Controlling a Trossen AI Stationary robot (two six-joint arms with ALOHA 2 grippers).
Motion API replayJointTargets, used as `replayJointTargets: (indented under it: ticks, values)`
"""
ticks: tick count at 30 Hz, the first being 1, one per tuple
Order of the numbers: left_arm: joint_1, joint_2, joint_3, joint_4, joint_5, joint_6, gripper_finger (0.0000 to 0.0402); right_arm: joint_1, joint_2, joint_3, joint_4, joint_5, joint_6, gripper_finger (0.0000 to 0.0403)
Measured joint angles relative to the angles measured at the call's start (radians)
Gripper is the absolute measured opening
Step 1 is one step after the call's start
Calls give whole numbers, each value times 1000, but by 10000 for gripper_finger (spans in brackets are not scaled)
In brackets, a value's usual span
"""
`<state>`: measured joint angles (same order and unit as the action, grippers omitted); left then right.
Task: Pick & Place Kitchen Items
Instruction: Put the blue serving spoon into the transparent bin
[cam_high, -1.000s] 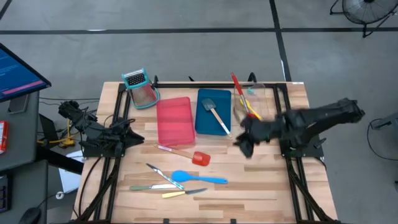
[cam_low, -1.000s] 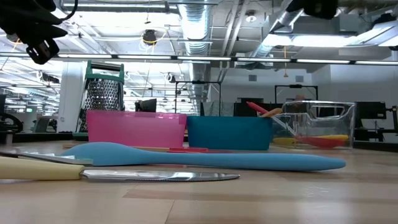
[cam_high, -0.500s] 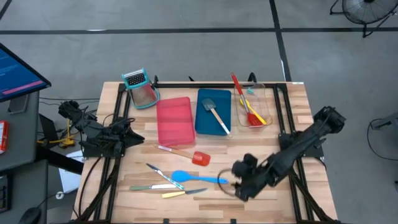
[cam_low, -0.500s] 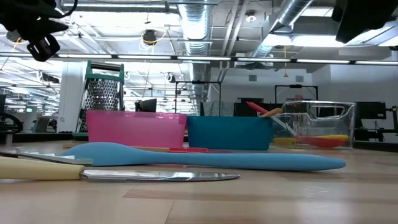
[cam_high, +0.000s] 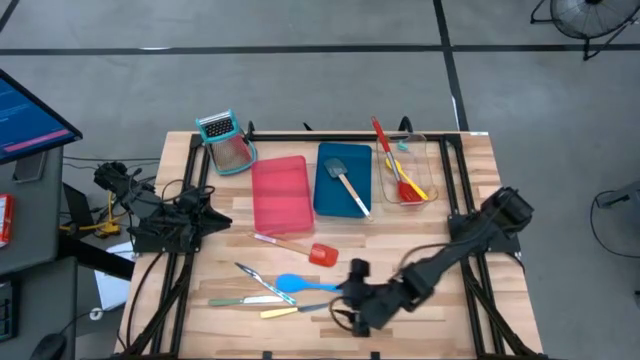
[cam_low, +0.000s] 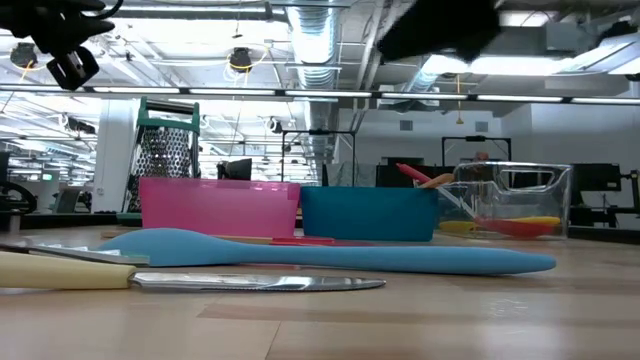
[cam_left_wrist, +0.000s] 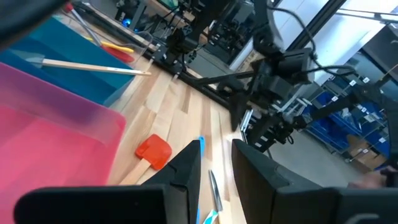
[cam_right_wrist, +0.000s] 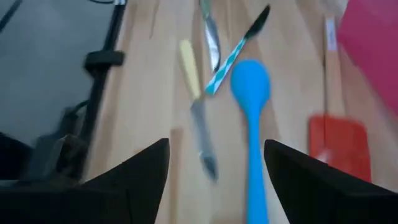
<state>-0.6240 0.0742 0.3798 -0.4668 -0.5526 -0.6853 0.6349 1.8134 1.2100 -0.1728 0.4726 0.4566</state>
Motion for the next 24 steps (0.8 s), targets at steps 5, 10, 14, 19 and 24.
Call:
replayJointTargets:
  ticks: [5, 10, 14, 19, 24]
  values:
    - [0, 0, 0, 6, 0, 0, 76, -74, 81, 0, 189, -2, -105, 259]
    - [0, 0, 0, 11, 21, 8, 76, -125, 167, -1, 340, -78, -120, 251]
    - [0, 0, 0, 15, 29, 24, 76, -153, 216, -4, 413, -113, -118, 239]
    - [0, 0, 0, 21, 29, 61, 76, -160, 237, -5, 357, -118, -92, 233]
    - [0, 0, 0, 23, 29, 84, 76, -175, 237, -4, 325, -137, -110, 235]
